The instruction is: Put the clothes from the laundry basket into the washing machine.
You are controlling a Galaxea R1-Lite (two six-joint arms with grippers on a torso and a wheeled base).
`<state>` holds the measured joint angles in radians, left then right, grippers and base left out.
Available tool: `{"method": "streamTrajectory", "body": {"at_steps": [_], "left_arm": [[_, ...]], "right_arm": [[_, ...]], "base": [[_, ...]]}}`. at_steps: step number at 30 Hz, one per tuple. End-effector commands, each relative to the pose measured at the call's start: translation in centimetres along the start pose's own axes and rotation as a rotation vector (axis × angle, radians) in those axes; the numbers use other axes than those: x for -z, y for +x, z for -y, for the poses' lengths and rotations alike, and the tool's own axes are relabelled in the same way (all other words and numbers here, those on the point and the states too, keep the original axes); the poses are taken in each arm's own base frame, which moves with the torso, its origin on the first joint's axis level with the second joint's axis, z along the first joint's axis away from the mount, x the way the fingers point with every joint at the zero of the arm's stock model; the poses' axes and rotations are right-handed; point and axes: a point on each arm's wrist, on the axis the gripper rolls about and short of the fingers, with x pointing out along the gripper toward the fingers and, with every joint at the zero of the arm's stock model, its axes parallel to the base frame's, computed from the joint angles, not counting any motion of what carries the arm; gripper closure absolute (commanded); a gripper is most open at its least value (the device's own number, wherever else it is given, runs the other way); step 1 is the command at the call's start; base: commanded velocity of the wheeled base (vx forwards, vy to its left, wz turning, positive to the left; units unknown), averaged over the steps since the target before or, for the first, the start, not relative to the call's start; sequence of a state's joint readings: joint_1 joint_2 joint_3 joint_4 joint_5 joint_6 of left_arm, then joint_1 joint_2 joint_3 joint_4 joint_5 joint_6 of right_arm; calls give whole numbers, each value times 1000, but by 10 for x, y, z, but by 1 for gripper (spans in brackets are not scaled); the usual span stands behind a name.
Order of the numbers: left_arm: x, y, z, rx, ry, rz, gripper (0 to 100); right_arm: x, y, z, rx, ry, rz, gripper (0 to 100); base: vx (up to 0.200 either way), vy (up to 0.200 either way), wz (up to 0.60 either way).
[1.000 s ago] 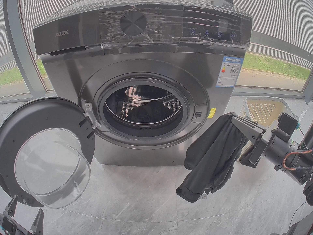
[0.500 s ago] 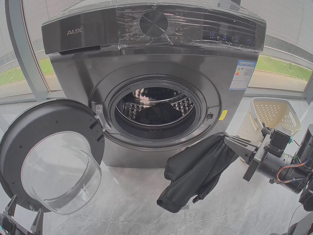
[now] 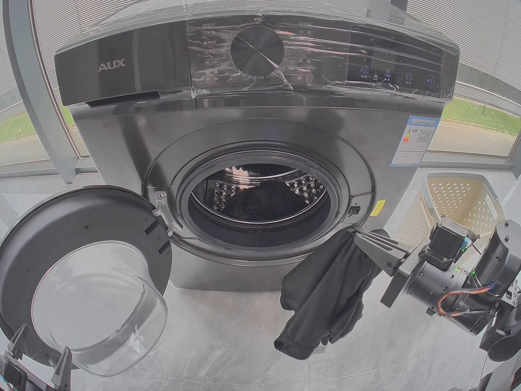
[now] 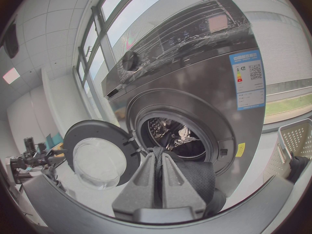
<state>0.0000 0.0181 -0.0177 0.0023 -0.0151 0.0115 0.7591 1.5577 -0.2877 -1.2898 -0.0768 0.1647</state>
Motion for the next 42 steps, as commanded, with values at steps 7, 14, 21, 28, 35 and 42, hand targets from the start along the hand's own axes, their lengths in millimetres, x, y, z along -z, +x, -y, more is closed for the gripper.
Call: {"method": "streamTrajectory", "body": {"at_steps": [7,14,21,28,35,42], "left_arm": [[-68,-15,2,164,-41,214,0],[-66,15,8,489,-56,-69,0],[-63,49,13,687,-58,-247,0],[-52,71,23,854,-29,-375,0],[-50,106,52,1042,7,-472,0],[-39,143,84,1125,21,-503,0]], "right_arm": [[23,33,-18,108,36,-4,100],[9,68,-41,48,144,87,100],[6,87,-40,17,148,111,100],[13,102,-42,17,147,116,100],[16,111,-41,18,148,126,100],[19,111,-40,24,149,128,100]], "base": [[0,0,0],[0,0,0],[0,0,0],[0,0,0],[0,0,0],[0,0,0]]}}
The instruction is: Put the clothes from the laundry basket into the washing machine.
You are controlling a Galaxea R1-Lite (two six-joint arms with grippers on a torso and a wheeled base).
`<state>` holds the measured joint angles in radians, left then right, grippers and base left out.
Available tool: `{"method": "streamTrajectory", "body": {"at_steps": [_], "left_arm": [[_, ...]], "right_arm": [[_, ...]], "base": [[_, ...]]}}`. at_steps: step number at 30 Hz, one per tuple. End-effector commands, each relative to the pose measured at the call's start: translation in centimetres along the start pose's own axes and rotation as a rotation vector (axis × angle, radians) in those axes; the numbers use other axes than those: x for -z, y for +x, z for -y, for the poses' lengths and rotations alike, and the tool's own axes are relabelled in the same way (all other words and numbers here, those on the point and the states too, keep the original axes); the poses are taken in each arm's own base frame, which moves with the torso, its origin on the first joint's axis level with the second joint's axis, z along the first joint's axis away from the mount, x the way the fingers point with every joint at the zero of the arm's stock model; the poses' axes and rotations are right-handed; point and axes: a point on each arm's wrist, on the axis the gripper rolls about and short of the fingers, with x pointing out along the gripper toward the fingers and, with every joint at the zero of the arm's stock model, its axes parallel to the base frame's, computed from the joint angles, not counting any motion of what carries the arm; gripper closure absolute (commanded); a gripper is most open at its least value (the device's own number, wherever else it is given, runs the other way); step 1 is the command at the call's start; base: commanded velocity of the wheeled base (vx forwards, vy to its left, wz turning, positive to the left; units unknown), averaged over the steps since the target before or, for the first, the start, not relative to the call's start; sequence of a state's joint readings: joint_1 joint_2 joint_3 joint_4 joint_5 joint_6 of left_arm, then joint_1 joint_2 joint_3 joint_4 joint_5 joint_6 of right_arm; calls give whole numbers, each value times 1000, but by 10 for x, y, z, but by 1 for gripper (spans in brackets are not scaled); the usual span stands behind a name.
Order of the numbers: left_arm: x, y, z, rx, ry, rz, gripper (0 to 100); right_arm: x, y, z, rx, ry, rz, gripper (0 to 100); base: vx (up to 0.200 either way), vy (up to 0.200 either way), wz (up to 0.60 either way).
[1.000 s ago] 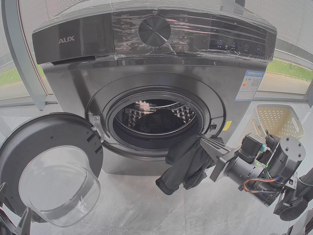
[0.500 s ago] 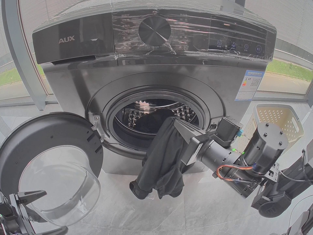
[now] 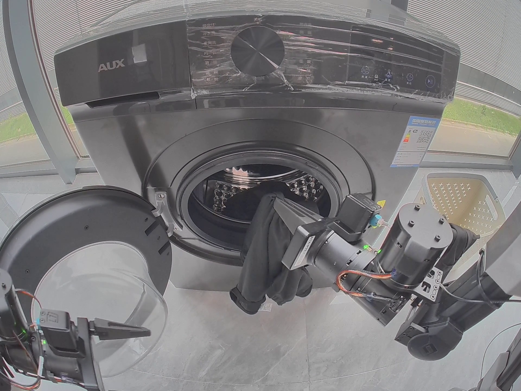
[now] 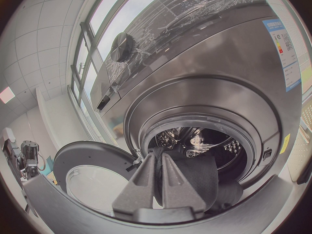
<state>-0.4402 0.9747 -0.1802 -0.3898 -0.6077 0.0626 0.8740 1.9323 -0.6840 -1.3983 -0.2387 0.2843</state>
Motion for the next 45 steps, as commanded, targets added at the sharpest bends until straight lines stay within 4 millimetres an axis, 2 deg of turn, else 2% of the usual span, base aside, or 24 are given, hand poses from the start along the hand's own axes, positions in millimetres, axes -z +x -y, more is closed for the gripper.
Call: {"method": "streamTrajectory", "body": {"at_steps": [1,4,5,11,25,28,33,36,45], "left_arm": [[-2,57,-20,104,-23,-102,0],[-3,71,-24,116,-14,-99,0],[0,81,-27,129,-15,-113,0],[1,106,-34,153,-34,-146,0],[6,125,-45,107,-53,-152,0],[6,135,-51,104,-64,-150,0],[12,144,-62,69,-76,-155,0],[20,151,-75,7,-86,-147,0],[33,156,-103,-90,-118,-129,0]], "right_arm": [[7,3,3,8,-1,-5,100],[6,3,3,11,-2,-3,100],[6,3,5,15,-4,-3,100],[3,4,4,12,-1,9,100],[0,2,1,4,5,19,100],[0,2,0,5,7,21,100],[-1,-2,0,1,7,30,100],[-7,-12,0,-13,7,29,100],[-14,-21,1,-14,9,33,100]], "base": [[0,0,0],[0,0,0],[0,0,0],[0,0,0],[0,0,0],[0,0,0],[0,0,0],[0,0,0],[0,0,0]]}}
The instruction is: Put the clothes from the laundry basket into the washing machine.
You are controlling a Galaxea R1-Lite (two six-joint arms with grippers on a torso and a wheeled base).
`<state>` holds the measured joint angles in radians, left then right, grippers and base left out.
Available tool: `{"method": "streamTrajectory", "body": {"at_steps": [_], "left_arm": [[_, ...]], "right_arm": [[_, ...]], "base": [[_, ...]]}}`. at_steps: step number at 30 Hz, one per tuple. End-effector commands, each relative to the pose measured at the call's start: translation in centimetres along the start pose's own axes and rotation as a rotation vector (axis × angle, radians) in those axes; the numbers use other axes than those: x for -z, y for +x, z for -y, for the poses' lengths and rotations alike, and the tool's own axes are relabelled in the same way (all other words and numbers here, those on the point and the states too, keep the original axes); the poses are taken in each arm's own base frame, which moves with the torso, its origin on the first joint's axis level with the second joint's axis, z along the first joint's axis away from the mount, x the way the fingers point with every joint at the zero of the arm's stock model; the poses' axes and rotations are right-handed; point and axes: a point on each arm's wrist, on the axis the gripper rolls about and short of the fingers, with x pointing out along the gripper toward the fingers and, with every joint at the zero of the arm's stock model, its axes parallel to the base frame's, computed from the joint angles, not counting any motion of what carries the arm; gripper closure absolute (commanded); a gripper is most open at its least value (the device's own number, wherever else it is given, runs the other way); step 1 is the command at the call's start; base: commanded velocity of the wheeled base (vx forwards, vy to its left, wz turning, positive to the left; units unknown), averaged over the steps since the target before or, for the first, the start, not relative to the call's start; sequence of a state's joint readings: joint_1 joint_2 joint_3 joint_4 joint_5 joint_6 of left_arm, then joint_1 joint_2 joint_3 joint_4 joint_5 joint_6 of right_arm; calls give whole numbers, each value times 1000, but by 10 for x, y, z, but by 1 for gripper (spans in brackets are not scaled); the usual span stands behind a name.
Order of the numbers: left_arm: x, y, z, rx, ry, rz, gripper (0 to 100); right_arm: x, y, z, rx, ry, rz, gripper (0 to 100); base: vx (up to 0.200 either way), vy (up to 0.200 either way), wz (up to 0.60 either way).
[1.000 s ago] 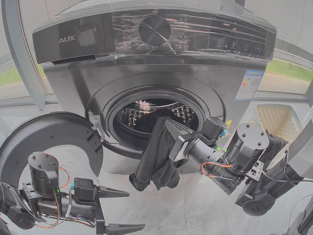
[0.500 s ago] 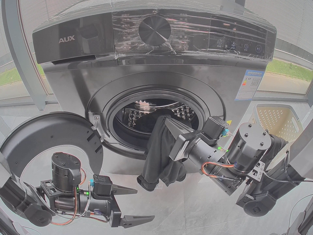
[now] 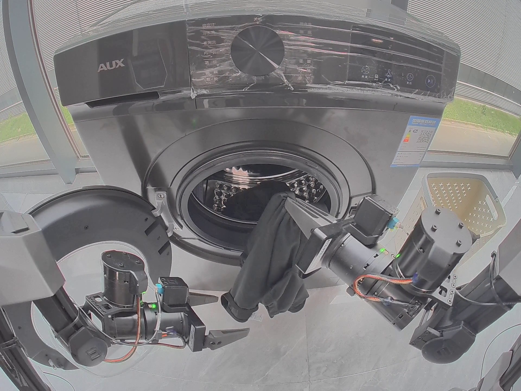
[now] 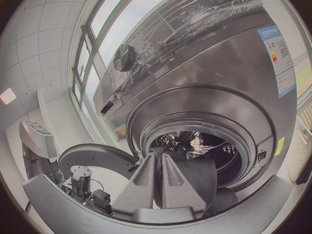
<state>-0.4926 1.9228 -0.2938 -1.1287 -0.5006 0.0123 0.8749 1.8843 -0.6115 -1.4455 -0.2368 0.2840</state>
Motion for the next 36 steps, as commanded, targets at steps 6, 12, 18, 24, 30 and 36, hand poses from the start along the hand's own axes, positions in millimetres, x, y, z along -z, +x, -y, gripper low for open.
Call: {"method": "streamTrajectory", "body": {"at_steps": [6,12,18,24,30,36], "left_arm": [[17,13,-24,-73,-43,-21,0],[24,33,-35,-72,-62,-22,0],[24,50,-45,-71,-52,25,0],[25,69,-59,-76,-57,45,0],[17,78,-62,-69,-64,79,0],[19,86,-63,-60,-56,82,100]], "right_arm": [[-6,-6,-2,-8,4,12,100],[-7,-7,-5,-18,7,13,100],[-5,-9,-7,-25,5,5,100],[-4,-9,-9,-31,5,3,100],[-4,-10,-10,-35,5,3,100],[-4,-10,-11,-37,5,2,100]], "base": [[0,0,0],[0,0,0],[0,0,0],[0,0,0],[0,0,0],[0,0,0]]}}
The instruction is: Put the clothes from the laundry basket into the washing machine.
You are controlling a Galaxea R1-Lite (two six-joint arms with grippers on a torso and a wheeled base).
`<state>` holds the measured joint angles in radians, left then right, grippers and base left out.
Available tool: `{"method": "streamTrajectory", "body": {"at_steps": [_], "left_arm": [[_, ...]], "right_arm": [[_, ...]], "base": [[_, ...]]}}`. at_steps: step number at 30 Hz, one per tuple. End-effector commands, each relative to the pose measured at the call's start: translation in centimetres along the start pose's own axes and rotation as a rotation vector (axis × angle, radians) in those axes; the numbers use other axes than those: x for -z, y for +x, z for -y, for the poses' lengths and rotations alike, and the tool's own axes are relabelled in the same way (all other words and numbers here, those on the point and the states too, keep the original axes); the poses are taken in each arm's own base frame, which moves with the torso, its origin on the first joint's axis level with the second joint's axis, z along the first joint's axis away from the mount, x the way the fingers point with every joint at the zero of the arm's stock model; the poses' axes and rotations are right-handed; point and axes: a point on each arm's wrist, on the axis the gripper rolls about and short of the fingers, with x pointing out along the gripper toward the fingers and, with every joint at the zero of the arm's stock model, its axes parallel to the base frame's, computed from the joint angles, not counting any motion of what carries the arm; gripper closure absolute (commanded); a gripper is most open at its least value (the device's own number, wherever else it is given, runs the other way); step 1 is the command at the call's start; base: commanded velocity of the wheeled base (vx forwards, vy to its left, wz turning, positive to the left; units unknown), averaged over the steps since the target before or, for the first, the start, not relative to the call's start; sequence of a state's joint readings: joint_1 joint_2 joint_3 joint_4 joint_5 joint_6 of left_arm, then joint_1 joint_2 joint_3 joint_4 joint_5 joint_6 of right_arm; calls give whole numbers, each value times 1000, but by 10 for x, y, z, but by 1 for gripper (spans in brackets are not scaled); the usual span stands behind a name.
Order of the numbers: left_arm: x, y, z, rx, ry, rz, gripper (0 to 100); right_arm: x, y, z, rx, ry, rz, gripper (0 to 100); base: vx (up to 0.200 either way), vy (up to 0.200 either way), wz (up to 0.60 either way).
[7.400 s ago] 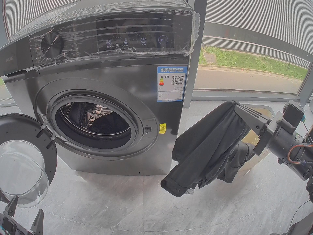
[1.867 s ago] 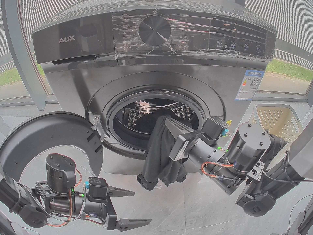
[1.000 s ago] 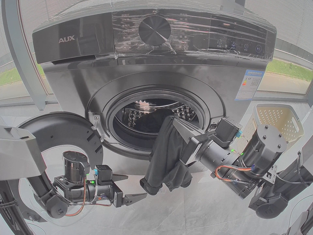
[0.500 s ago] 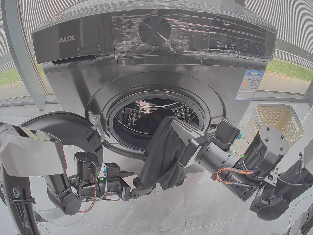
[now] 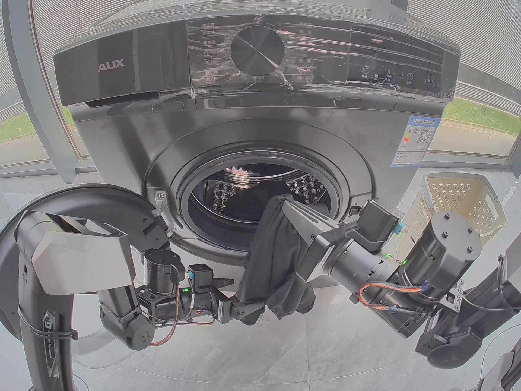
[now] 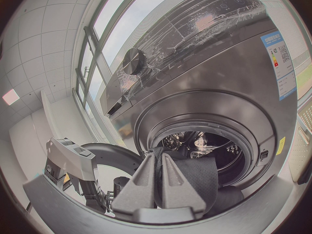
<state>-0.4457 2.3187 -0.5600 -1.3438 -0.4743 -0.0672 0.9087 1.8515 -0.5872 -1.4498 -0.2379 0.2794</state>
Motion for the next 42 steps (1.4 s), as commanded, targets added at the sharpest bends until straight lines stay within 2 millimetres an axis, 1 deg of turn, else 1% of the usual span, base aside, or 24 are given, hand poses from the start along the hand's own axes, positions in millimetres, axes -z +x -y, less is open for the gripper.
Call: {"method": "streamTrajectory", "body": {"at_steps": [1,6,11,12,13,14,16,19,20,21,23,25,26,27,30,34,35,38,42], "left_arm": [[4,7,1,12,6,-2,100],[3,13,3,30,26,29,100],[-1,11,7,38,44,62,100],[-2,6,10,41,54,82,100],[-3,6,11,41,54,85,100],[-9,-4,17,47,66,121,100],[-18,-18,26,52,80,147,100],[-35,-48,40,58,93,188,100],[-35,-51,41,58,94,189,100],[-40,-62,47,61,104,205,100],[-44,-78,55,68,106,219,100],[-46,-86,60,75,106,229,100],[-46,-86,60,76,105,229,100],[-49,-90,65,90,97,240,100],[-51,-90,71,110,92,246,100],[-54,-91,77,128,110,261,100],[-58,-91,84,150,114,274,100],[-64,-92,92,175,130,301,100],[-66,-91,94,180,138,312,100]], "right_arm": [[0,0,-1,-4,1,0,100],[0,0,-2,-5,2,2,100],[0,-1,2,10,-2,-1,100],[2,-2,6,27,-10,-15,100],[2,-2,7,29,-10,-16,100],[3,-2,16,62,-24,-27,100],[5,-5,28,102,-39,-46,100],[11,-15,45,148,-73,-94,100],[12,-16,46,151,-75,-99,100],[17,-21,49,156,-80,-128,100],[25,-28,50,140,-82,-164,100],[31,-33,50,138,-88,-198,100],[31,-33,50,138,-88,-198,100],[36,-33,51,142,-91,-215,0],[36,-31,51,143,-90,-213,0],[42,-36,55,160,-98,-251,0],[50,-40,59,175,-108,-290,0],[58,-43,61,177,-132,-326,0],[64,-45,58,164,-140,-353,0]], "base": [[0,0,0],[0,0,0],[0,0,0],[0,0,0],[0,0,0],[0,0,0],[0,0,0],[0,0,0],[0,0,0],[0,0,0],[0,0,0],[0,0,0],[0,0,0],[0,0,0],[0,0,0],[0,0,0],[0,0,0],[0,0,0],[0,0,0]]}}
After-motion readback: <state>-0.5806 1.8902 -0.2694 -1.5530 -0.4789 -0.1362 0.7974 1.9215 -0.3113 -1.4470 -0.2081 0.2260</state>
